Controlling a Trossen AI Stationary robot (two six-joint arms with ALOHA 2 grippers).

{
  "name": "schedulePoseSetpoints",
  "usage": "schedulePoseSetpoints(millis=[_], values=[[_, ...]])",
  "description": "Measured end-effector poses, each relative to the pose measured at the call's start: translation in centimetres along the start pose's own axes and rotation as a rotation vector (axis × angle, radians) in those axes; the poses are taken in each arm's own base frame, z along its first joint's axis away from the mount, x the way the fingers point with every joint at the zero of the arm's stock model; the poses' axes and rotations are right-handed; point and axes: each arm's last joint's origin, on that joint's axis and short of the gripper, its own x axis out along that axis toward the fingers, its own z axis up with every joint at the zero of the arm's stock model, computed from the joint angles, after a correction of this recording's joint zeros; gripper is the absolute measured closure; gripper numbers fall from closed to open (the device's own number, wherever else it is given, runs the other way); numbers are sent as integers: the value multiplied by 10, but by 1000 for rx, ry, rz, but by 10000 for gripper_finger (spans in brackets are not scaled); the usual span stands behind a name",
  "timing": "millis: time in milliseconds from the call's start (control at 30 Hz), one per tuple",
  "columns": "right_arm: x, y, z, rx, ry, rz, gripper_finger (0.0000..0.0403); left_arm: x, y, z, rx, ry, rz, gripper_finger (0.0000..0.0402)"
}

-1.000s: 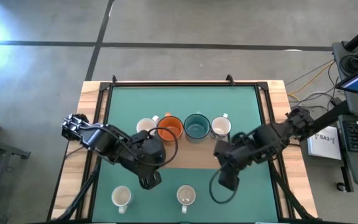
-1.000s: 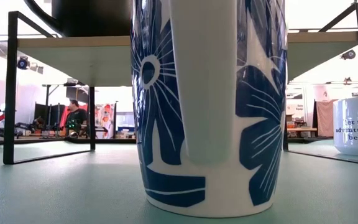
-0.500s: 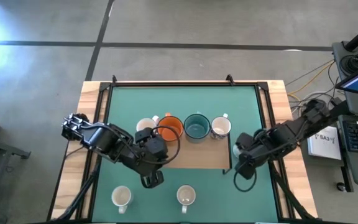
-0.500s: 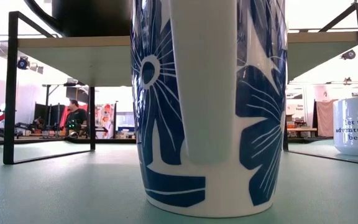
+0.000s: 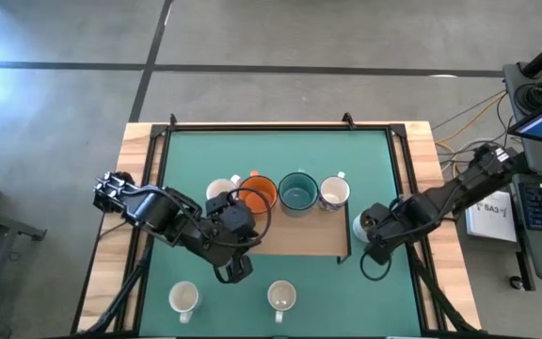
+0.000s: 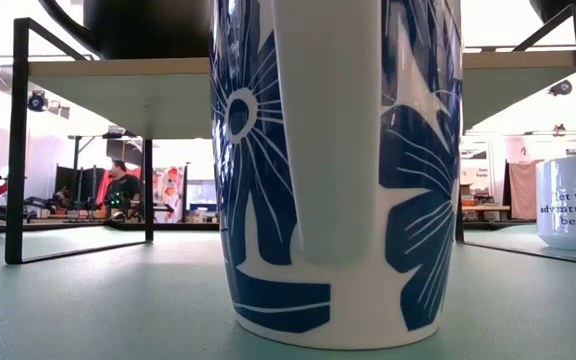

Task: Place coffee mugs
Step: Put the white green mug on the shelf

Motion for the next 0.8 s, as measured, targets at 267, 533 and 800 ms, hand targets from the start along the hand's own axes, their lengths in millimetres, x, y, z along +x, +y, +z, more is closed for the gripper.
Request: schedulePoseSetpoints(millis=[267,533,800], values=[[37,-8,4,14,-77,-14,231,1,1,2,-13,-29,14,341],[60,-13,8,8,-133,-39,229,2,3,4,-20,-32,19,341],[77,-21,10,-41,-168,-98,242,2,3,5,-22,-32,20,341]])
